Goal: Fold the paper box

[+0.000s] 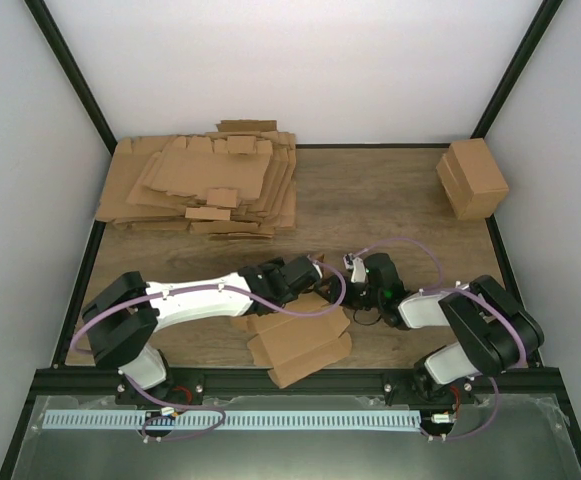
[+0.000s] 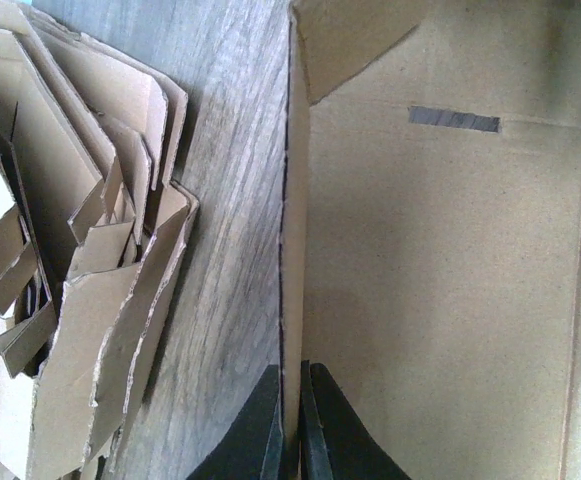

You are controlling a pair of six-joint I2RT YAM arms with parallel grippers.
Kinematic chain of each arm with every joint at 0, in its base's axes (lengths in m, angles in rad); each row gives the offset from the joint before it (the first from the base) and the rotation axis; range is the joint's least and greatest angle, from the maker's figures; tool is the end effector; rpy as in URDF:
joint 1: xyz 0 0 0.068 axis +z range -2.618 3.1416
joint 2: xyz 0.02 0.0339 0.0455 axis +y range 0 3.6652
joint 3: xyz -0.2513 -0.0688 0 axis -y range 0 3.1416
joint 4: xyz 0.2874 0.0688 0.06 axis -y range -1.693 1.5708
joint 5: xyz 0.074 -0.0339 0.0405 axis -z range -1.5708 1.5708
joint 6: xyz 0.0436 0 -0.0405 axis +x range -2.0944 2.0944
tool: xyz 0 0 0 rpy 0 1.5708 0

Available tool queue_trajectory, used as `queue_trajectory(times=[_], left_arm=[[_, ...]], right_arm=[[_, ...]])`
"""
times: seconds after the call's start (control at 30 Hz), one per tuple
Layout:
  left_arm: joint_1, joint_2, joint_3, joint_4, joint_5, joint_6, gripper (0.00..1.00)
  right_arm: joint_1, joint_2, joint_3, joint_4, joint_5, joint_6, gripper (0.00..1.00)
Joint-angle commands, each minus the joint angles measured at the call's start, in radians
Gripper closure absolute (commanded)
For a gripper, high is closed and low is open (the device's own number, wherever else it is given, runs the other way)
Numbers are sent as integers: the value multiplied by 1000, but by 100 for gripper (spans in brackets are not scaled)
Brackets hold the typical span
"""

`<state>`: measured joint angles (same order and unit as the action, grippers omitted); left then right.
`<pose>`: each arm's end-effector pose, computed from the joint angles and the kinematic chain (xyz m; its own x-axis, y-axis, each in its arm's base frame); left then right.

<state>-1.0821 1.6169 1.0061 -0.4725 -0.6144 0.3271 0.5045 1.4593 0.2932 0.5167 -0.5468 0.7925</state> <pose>0.1878 -0.2997 0.1520 -0.2017 0.9386 -0.2799 0.6964 0.3384 0.6328 0.2070 0.1402 0.0554 -0.9238 0.1847 -0.3353 -0.1674 0.5926 0.7879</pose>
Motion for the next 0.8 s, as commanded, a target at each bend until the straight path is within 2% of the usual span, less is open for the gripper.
queue_trajectory(times=[0.0,0.1,0.3,0.43,0.5,0.77], left_arm=[[-8,-15,18,48,-30,-19,96],[-10,-24,13,58,-32,-11,96],[-11,-20,14,56,-50,-2,96],[-11,-20,15,57,-56,0,96],[-11,-16,17,58,-57,0,96],[-15,-8,26,62,-56,5,96]], right_arm=[[-7,-16,16,-12,19,-6,43],[-6,-58,27,-52,54,-45,42],[-6,-143,80,-235,225,-199,41],[-7,-184,88,-284,253,-235,30],[-6,-194,86,-291,257,-241,26],[-6,-105,107,-257,136,-249,28]])
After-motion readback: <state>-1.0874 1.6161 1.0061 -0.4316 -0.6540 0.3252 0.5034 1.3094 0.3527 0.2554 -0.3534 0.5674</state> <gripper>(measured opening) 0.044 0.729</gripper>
